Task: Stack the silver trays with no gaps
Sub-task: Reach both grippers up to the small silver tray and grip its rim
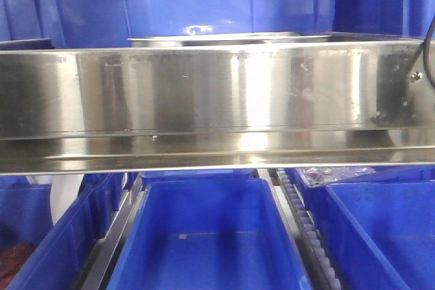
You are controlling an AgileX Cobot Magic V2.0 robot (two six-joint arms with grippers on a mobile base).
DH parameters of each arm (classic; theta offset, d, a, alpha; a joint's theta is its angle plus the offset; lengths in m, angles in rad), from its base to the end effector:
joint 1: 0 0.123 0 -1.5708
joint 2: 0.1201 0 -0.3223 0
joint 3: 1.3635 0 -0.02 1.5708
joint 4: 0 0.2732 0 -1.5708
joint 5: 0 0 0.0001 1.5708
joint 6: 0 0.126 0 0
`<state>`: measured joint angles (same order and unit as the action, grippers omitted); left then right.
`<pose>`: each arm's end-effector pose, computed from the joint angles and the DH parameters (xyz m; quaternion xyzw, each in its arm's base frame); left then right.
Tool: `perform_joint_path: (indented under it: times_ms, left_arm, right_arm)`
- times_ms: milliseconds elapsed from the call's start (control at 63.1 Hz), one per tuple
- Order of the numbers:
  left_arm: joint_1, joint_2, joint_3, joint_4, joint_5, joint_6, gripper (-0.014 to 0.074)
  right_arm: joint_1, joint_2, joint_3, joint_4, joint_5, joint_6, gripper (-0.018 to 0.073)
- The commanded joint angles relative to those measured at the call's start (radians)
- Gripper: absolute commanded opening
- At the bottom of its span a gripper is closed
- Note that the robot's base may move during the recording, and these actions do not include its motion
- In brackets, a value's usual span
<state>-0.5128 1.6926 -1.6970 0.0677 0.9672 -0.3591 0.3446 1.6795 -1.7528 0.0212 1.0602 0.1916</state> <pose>0.3764 -0.2039 0.3842 0.0807 0.9362 -0.1141 0.3224 0.3925 0.1434 0.4016 -0.0703 0.9416 0.0973 0.3147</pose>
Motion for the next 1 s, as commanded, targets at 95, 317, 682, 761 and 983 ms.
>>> perform_joint_path:
  times_ms: [95, 317, 682, 761, 983]
  left_arm:
    - [-0.003, 0.020, -0.055, 0.043, -0.042, -0.067, 0.0434]
    - [0.006, 0.086, -0.055, 0.059, -0.054, -0.118, 0.0434]
    - [0.010, 0.143, -0.055, 0.066, -0.063, -0.131, 0.0434]
    - [0.010, 0.155, -0.055, 0.071, -0.063, -0.131, 0.0434]
    - [0.010, 0.170, -0.055, 0.079, -0.082, -0.131, 0.0434]
  right_arm:
    - [0.007, 0.016, -0.041, -0.012, -0.080, 0.004, 0.0615]
    - [0.007, 0.086, -0.041, -0.006, -0.117, 0.004, 0.0615]
    - [0.008, 0.154, -0.041, 0.001, -0.169, 0.003, 0.0615]
    - [0.011, 0.161, -0.041, 0.002, -0.182, 0.003, 0.0615]
    - [0.013, 0.183, -0.041, 0.004, -0.194, 0.003, 0.0615]
